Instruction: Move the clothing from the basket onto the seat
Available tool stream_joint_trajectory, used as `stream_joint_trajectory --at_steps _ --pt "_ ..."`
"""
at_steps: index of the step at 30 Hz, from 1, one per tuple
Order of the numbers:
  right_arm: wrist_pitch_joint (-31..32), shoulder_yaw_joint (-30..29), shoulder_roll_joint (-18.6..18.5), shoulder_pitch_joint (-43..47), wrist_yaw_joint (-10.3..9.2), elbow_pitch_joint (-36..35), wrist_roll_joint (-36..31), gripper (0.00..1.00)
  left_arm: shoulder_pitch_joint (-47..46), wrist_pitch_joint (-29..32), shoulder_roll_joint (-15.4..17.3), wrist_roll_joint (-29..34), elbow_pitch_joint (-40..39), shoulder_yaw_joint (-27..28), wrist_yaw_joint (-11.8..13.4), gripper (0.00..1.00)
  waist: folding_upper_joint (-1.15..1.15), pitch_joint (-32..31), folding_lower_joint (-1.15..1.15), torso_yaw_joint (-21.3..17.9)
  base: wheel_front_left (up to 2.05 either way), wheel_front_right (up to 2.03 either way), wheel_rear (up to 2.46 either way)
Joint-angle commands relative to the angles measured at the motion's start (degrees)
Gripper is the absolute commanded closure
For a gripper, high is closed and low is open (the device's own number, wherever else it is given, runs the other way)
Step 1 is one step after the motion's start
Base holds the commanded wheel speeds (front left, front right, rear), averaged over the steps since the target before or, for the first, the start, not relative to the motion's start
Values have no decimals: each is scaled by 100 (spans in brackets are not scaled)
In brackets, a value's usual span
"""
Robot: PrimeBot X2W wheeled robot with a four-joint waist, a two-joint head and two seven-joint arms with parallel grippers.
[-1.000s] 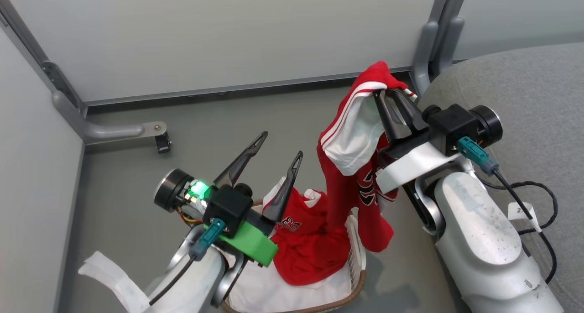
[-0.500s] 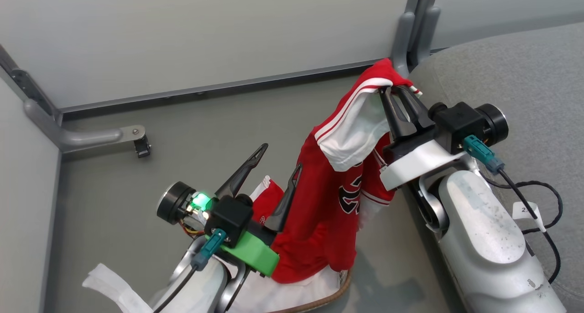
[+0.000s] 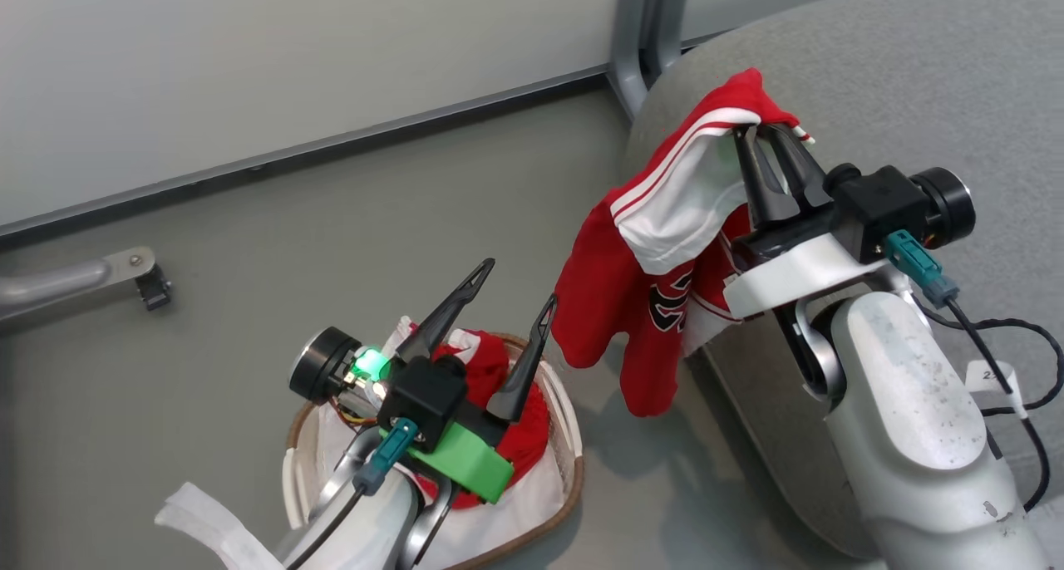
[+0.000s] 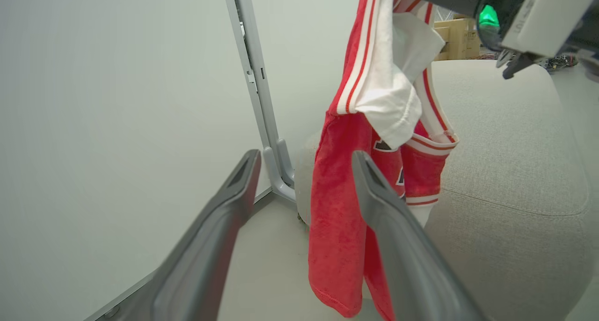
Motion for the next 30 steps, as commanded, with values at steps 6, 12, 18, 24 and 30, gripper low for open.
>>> stream_joint_trajectory --at_steps 6,12,18,24,30 --pt "-30 -149 -15 -98 -6 -107 -92 100 -144 -3 5 118 118 39 -89 0 0 563 0 -971 0 0 0" --pt "-30 -199 -18 -141 -6 -40 -143 100 -187 -4 -24 157 253 3 -150 0 0 725 0 -1221 0 0 0" --pt "-30 -241 -166 -280 -6 79 -158 100 -208 -4 -71 182 343 -46 -187 0 0 836 0 -1144 0 0 0" --pt "-30 -127 -530 -842 -7 405 131 100 -163 -4 -125 186 370 -68 -196 0 0 942 0 -885 0 0 0" --pt "115 -404 -1087 -2082 -7 833 704 100 -46 -4 -189 238 366 -116 -170 0 0 1117 0 -576 0 0 0"
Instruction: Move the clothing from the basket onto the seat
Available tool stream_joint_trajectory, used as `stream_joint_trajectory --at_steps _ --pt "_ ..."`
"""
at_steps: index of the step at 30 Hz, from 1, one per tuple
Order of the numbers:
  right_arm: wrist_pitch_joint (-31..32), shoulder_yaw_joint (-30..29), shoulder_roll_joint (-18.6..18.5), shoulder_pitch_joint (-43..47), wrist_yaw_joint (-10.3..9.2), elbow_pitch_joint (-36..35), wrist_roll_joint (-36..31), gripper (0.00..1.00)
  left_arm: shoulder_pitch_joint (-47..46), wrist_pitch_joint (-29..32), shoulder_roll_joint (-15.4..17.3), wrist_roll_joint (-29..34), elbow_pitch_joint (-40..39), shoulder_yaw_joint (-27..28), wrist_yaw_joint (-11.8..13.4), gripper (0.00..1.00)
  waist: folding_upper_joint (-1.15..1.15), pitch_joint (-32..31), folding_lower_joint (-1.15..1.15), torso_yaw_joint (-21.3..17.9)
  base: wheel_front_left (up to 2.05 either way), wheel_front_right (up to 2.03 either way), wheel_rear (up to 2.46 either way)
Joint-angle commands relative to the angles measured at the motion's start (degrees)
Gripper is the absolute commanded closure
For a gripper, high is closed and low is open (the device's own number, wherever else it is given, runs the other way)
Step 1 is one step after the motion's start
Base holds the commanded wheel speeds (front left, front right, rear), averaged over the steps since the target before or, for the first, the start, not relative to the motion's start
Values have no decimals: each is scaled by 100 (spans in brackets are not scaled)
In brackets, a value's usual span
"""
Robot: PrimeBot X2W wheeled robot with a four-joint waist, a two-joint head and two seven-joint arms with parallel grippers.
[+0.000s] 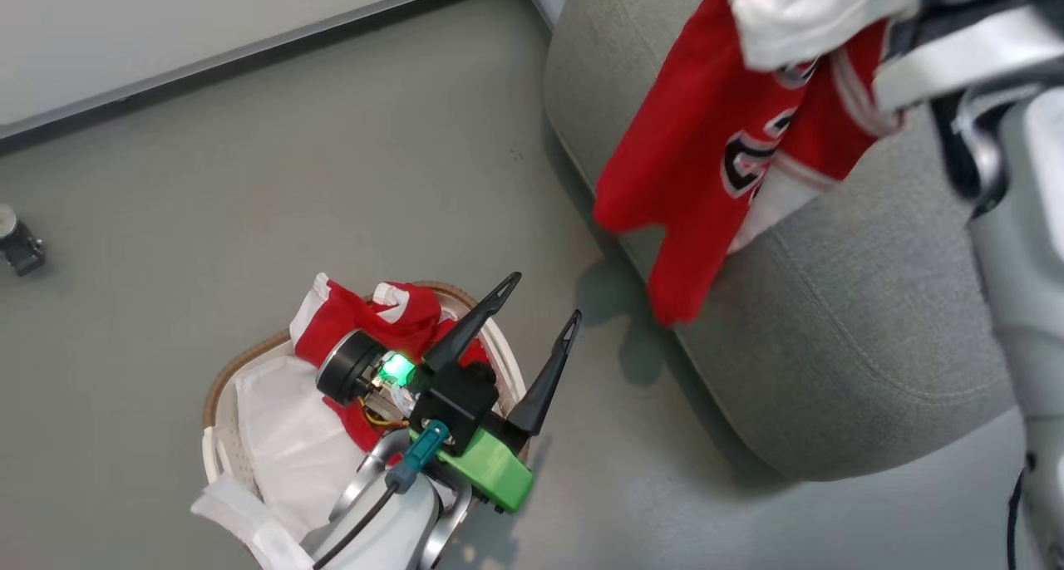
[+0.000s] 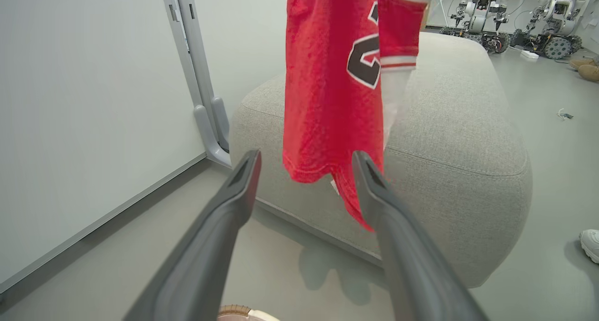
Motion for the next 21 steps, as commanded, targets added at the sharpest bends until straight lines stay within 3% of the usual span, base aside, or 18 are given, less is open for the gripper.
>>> stream_joint_trajectory --at_steps 1,12,16,21 --pt "115 -142 -117 -363 -7 59 131 100 40 -5 10 43 -23 -8 25 0 0 172 0 209 0 0 0" --pt "1037 -615 -1728 -2712 -8 580 -163 100 -227 -4 -71 241 -191 -110 12 0 0 923 0 883 0 0 0" --pt "1133 -941 -2038 -3102 -7 911 -365 100 -379 -5 -88 315 -283 -185 -12 0 0 1283 0 1068 0 0 0" --pt "1071 -1330 -2152 -2850 -7 1517 -542 100 -557 -5 -51 394 -361 -219 -14 0 0 1667 0 1213 0 0 0"
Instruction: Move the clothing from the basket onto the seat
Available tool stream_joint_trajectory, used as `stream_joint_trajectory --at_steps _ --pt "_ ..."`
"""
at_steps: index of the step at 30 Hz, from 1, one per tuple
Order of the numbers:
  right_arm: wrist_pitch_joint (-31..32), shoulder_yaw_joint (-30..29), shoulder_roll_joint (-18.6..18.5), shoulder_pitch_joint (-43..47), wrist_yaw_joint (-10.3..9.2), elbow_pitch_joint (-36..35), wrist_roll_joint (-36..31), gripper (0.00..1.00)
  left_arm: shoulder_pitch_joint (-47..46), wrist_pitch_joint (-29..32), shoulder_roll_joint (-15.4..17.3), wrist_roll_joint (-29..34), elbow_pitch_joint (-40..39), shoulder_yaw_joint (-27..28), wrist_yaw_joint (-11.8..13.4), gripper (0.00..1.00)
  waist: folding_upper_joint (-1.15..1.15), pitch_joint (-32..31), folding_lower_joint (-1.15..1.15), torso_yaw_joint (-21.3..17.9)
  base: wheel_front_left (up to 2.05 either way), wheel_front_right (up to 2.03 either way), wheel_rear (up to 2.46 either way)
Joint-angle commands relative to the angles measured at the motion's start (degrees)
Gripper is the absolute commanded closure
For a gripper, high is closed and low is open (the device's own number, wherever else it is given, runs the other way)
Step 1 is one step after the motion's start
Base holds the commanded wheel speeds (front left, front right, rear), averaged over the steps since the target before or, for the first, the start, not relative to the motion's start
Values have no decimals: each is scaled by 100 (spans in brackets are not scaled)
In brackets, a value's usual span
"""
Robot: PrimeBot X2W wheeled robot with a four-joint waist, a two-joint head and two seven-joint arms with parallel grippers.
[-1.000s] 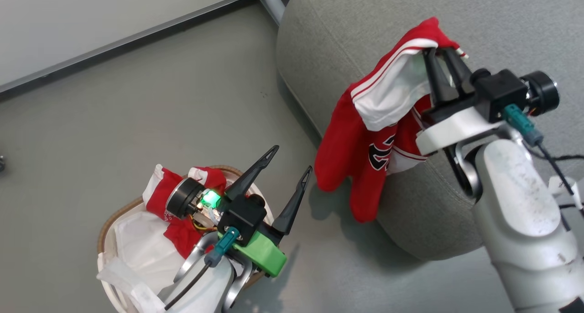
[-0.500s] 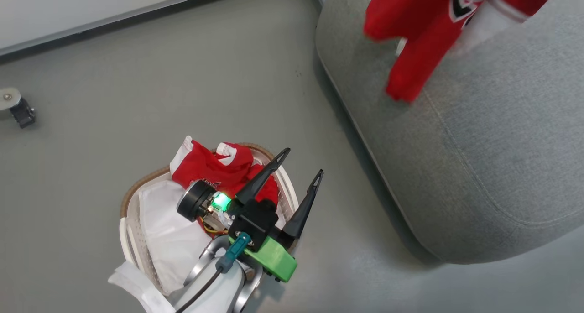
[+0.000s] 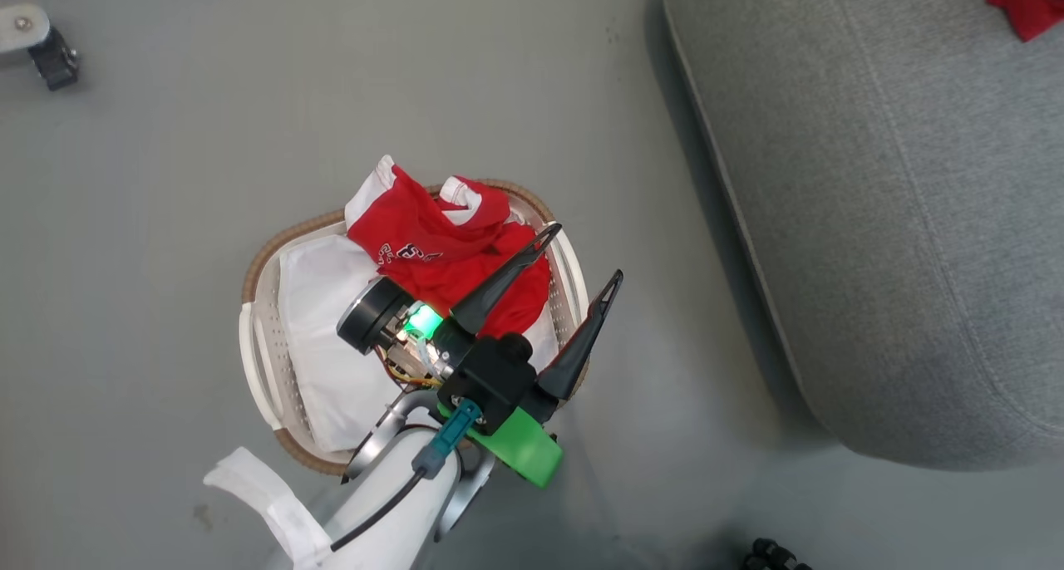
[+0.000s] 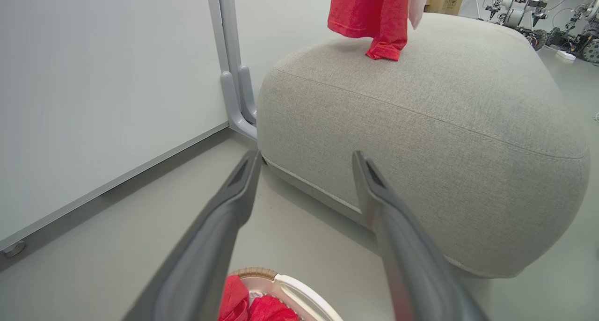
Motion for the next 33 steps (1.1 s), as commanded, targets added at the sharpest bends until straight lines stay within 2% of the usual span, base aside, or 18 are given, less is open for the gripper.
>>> stream_joint_trajectory --at_steps 1,11,19,20,21,22,26,33 --pt "-84 -137 41 167 -7 152 -8 100 -117 -5 36 29 -34 23 11 0 -1 497 0 306 0 0 0" --pt "-827 -895 758 1186 -7 1629 -181 100 -114 -5 154 45 -17 27 87 0 -1 894 0 269 0 0 0" --pt "-1145 -1095 1058 1603 -7 2177 -448 100 -106 -5 182 30 33 -2 116 0 -1 878 0 163 0 0 0" --pt "-1171 -1154 1070 1630 -7 2173 -476 82 -116 -5 185 30 38 2 122 0 -1 865 0 147 0 0 0" --pt "-1199 -1211 1115 1690 -6 2140 -513 57 -125 -5 186 20 42 3 124 0 -1 842 0 131 0 0 0" --pt "-1208 -1242 1161 1751 -7 2120 -541 0 -131 -5 185 17 38 4 129 0 -1 821 0 118 0 0 0" --pt "-1230 -1327 1396 2094 -7 1815 -511 0 -119 -5 187 -11 48 2 146 0 -1 681 0 63 0 0 0" --pt "-1235 -1116 1760 3004 -7 889 -484 0 -14 -5 166 -148 28 99 209 0 -1 221 0 -33 0 0 0"
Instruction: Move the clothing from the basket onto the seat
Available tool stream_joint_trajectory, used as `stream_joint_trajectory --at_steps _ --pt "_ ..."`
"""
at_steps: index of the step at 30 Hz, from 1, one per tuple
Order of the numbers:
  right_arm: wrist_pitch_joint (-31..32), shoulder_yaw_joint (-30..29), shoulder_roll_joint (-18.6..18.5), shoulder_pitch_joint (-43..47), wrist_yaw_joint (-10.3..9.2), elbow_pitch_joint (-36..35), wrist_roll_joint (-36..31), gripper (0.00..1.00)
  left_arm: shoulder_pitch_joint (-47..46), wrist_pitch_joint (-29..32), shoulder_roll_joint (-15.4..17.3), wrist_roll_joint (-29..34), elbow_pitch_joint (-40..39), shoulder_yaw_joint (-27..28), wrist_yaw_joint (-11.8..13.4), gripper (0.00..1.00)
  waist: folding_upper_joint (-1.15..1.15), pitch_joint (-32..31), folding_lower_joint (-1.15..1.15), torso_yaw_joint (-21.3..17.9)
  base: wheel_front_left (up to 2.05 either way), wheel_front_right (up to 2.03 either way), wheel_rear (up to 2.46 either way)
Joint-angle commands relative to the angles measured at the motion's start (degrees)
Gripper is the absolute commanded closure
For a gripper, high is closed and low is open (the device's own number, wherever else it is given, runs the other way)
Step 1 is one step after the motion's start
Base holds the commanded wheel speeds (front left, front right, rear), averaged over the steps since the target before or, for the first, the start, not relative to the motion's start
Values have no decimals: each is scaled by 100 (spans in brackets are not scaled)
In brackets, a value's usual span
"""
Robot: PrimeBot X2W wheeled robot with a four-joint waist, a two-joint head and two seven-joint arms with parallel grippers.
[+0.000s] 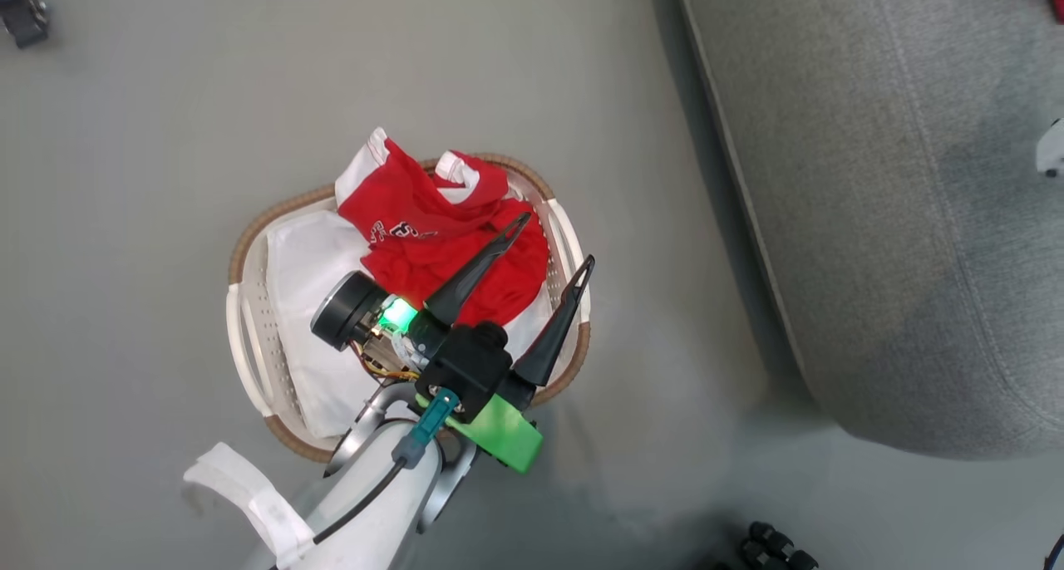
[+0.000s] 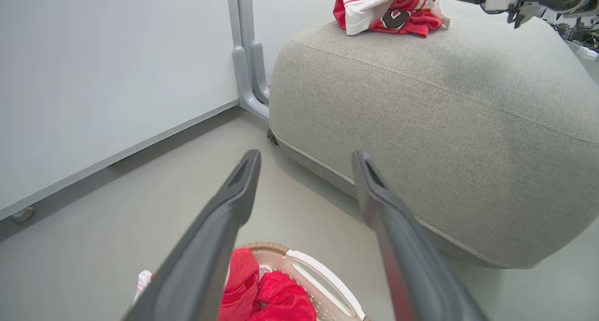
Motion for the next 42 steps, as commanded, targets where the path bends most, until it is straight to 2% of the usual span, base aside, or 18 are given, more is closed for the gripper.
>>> stream_joint_trajectory --at_steps 1,7,12,17,30,36,42 --pt "-27 34 8 193 -8 -135 5 0 80 -5 -14 -82 -8 26 40 0 0 -260 0 -29 0 0 0" --pt "-28 155 64 677 -7 -641 46 0 202 -5 -82 -205 17 168 116 0 0 -781 0 112 0 0 0" --pt "-28 344 -39 807 -7 -765 73 0 344 -5 -155 -331 25 393 208 0 0 -1238 0 364 0 0 0" --pt "-28 634 28 853 -7 -890 124 0 624 -4 -216 -490 -11 764 331 0 0 -1633 0 646 0 0 0" --pt "-29 1282 613 1694 -7 -1555 377 0 1518 -5 -264 -745 -5 2021 531 0 0 -2386 0 1287 0 0 0" --pt "-30 1545 1050 2369 -7 -2089 166 0 2068 -5 -317 -848 -94 2702 604 0 0 -2636 0 1364 0 0 0" --pt "-29 1633 1382 3066 -7 -2516 192 0 2514 -5 -384 -845 -135 3164 511 0 0 -2828 0 1378 0 0 0"
